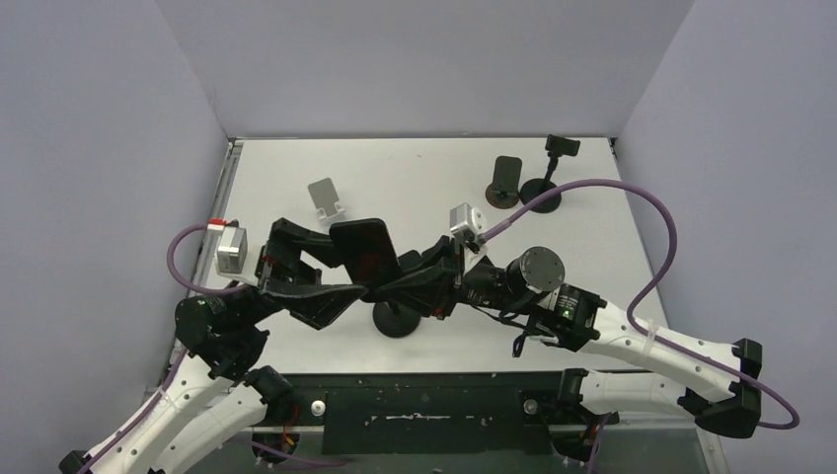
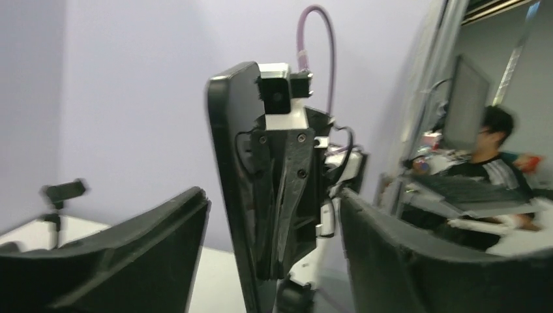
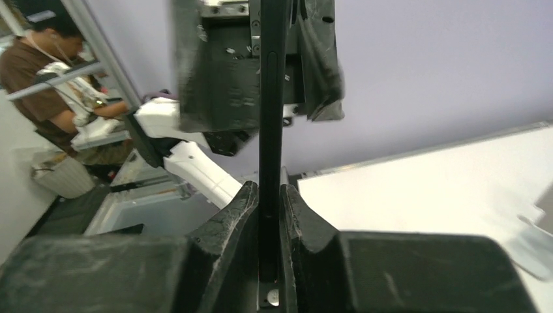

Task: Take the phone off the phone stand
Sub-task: Remove the phone from the phone stand, then place the phone at the center of the board.

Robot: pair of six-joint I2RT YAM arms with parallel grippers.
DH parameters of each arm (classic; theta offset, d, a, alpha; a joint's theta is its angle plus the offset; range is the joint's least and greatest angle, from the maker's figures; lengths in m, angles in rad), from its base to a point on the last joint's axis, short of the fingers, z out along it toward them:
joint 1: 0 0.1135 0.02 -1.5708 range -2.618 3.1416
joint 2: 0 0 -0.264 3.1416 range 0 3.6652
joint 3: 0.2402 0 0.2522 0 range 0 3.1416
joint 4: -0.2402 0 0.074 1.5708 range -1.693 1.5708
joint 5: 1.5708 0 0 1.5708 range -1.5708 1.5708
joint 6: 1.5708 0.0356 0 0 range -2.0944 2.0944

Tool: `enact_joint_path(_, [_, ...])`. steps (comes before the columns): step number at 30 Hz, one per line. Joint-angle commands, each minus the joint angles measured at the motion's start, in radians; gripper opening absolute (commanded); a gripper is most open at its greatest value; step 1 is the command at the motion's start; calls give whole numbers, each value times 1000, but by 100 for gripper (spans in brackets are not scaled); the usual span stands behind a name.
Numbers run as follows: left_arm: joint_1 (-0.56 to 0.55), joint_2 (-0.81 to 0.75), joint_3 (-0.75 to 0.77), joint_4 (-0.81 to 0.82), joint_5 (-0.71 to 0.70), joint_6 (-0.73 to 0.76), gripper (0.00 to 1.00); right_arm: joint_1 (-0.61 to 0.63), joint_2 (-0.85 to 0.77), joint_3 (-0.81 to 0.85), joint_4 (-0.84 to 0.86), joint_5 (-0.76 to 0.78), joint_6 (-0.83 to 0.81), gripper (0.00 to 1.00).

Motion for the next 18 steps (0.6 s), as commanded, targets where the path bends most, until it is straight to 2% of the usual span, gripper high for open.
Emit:
enact_joint_path(1, [-4,-81,-7,-197,-134,170,89,-34,-17,122,-105,178,-88,0])
enact_joint_path(2, [-4,-99,-7,-242,-177,201,96,-52,-16,142,-146,209,-102,0])
enact_joint_path(6, [-4,-183,-11,-397,-372,304,97,-185,20,245,-380,314,-134,0])
enact_joint_path(9, [-3,-236,-18,-501,-502,373,97,-375,70,306,-566,336,-123,0])
enact_joint_path(14, [-2,-297,-61,-607,-696,385,97,-746,167,273,-765,74,-93,0])
enact_joint_path(18, [-3,-329,-89,-672,-804,377,97,-896,228,175,-840,12,-135,0])
